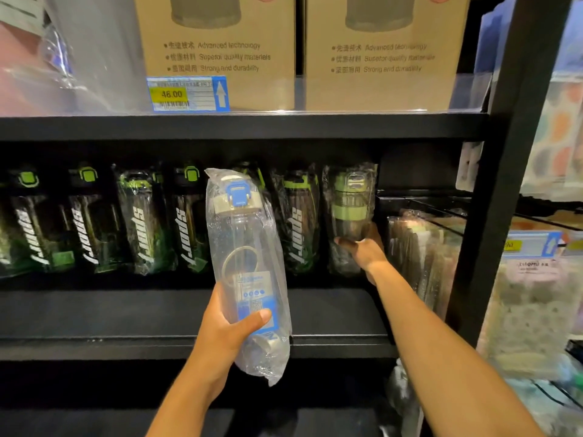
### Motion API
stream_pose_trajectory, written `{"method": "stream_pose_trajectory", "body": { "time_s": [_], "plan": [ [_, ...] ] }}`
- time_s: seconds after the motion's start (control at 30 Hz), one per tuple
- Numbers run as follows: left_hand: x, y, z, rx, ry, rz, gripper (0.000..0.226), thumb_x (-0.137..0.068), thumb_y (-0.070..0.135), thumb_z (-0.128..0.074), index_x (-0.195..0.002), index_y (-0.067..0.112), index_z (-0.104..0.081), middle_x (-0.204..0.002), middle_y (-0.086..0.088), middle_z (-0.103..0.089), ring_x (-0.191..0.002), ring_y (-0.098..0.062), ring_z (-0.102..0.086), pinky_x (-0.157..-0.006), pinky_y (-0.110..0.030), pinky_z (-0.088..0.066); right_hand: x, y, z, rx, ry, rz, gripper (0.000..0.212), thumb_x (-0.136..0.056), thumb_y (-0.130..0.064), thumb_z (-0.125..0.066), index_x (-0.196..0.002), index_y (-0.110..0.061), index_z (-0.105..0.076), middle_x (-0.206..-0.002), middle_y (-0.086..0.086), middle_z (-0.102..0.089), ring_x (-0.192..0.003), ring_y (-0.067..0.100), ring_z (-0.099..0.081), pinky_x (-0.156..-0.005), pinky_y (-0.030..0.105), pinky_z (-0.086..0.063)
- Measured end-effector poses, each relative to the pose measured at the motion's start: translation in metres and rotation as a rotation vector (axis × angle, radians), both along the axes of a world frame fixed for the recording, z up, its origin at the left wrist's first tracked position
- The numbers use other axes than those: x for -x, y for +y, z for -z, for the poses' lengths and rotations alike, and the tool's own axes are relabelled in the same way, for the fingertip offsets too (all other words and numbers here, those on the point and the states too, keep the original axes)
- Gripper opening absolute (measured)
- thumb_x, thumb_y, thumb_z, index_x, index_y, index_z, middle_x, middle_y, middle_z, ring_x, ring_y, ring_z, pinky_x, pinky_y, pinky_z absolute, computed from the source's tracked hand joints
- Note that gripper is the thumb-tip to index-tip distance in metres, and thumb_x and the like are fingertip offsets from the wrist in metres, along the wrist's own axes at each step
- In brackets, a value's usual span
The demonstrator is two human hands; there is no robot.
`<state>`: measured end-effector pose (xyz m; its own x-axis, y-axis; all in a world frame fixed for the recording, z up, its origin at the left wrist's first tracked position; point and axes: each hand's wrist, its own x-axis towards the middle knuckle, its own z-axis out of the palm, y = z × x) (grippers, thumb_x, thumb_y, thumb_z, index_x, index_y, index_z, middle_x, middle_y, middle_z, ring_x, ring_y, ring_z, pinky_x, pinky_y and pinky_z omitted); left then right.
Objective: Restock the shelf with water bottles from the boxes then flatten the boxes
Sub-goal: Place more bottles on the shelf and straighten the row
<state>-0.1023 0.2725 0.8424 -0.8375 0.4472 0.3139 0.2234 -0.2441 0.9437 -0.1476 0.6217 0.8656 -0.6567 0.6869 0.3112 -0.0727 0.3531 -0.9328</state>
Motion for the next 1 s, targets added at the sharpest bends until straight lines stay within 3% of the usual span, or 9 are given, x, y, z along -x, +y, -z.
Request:
{"method": "stream_pose_trajectory", "body": {
  "time_s": [0.13,0.2,0.37,0.53,0.67,0.77,0.83,0.9,1.0],
  "plan": [
    [0.002,-0.003,-0.001,0.011,0.005,-0.012,0.072,-0.070,0.021,-0.083,-0.134,0.040,-0.054,-0.124,0.007,-0.073,-0.115,-0.016,-0.070,-0.091,-0.037,-0.057,0.003,0.003,0.002,-0.013,0.011,0.064,0.088,-0.068,-0.034,-0.094,-0.142,-0.020,-0.051,-0.129,0.004,-0.067,-0.113,0.028,-0.066,-0.096,0.042,-0.057],
    [0.002,-0.004,-0.001,0.013,0.006,-0.014,0.073,-0.070,0.022,-0.083,-0.135,0.040,-0.054,-0.125,0.007,-0.072,-0.115,-0.017,-0.070,-0.094,-0.040,-0.056,0.006,0.008,0.006,-0.008,0.012,0.049,0.093,-0.063,-0.042,-0.093,-0.143,-0.023,-0.049,-0.128,0.004,-0.067,-0.114,0.028,-0.066,-0.101,0.048,-0.055],
    [0.004,-0.002,-0.003,-0.001,0.004,-0.027,0.071,-0.071,0.020,-0.083,-0.135,0.036,-0.056,-0.124,0.004,-0.073,-0.115,-0.019,-0.070,-0.095,-0.042,-0.055,0.002,0.003,0.000,-0.038,-0.022,-0.002,0.089,-0.073,-0.035,-0.092,-0.146,-0.020,-0.044,-0.133,0.007,-0.064,-0.117,0.030,-0.063,-0.104,0.047,-0.053],
    [0.003,0.000,-0.005,-0.022,-0.003,-0.003,0.072,-0.072,0.021,-0.083,-0.138,0.030,-0.056,-0.124,0.001,-0.073,-0.114,-0.020,-0.071,-0.094,-0.041,-0.056,0.010,0.018,0.005,-0.092,-0.038,0.022,0.096,-0.065,-0.050,-0.087,-0.146,-0.023,-0.044,-0.132,0.006,-0.065,-0.118,0.032,-0.063,-0.104,0.050,-0.053],
    [0.002,0.002,-0.005,-0.009,0.004,-0.003,0.067,-0.073,0.020,-0.083,-0.133,0.032,-0.057,-0.123,0.001,-0.073,-0.113,-0.020,-0.071,-0.094,-0.042,-0.057,0.001,0.007,-0.001,-0.047,-0.028,-0.003,0.098,-0.068,-0.044,-0.089,-0.150,-0.023,-0.039,-0.136,0.007,-0.062,-0.123,0.033,-0.061,-0.106,0.049,-0.052],
    [0.002,0.005,-0.007,-0.003,-0.008,0.003,0.064,-0.077,0.014,-0.087,-0.131,0.031,-0.058,-0.121,0.002,-0.074,-0.112,-0.019,-0.072,-0.092,-0.040,-0.058,-0.008,-0.002,-0.008,0.006,-0.034,-0.045,0.107,-0.078,-0.032,-0.091,-0.159,-0.020,-0.023,-0.148,0.006,-0.051,-0.134,0.030,-0.051,-0.110,0.044,-0.045],
    [0.003,0.008,-0.010,-0.005,-0.005,0.005,0.059,-0.083,0.008,-0.084,-0.131,0.030,-0.058,-0.121,0.004,-0.074,-0.111,-0.017,-0.072,-0.090,-0.037,-0.058,-0.017,-0.010,-0.011,0.044,-0.032,-0.028,0.125,-0.072,-0.042,-0.094,-0.163,-0.019,-0.012,-0.148,0.003,-0.048,-0.135,0.025,-0.047,-0.115,0.044,-0.040],
    [0.006,0.012,-0.012,-0.005,-0.010,0.002,0.055,-0.084,0.006,-0.081,-0.129,0.029,-0.059,-0.119,0.002,-0.075,-0.108,-0.017,-0.073,-0.087,-0.036,-0.059,-0.030,-0.027,-0.014,0.051,0.022,0.041,0.135,-0.058,-0.062,-0.095,-0.162,-0.017,-0.022,-0.151,0.006,-0.050,-0.137,0.027,-0.050,-0.116,0.047,-0.042],
    [0.011,0.017,-0.015,-0.015,-0.008,0.030,0.058,-0.082,0.013,-0.085,-0.130,0.031,-0.059,-0.121,0.004,-0.074,-0.111,-0.016,-0.072,-0.090,-0.037,-0.058,-0.071,-0.079,-0.017,-0.046,0.155,0.083,0.090,-0.084,-0.041,-0.084,-0.156,-0.016,-0.035,-0.145,0.001,-0.046,-0.129,0.015,-0.049,-0.113,0.036,-0.042]
  ]
}}
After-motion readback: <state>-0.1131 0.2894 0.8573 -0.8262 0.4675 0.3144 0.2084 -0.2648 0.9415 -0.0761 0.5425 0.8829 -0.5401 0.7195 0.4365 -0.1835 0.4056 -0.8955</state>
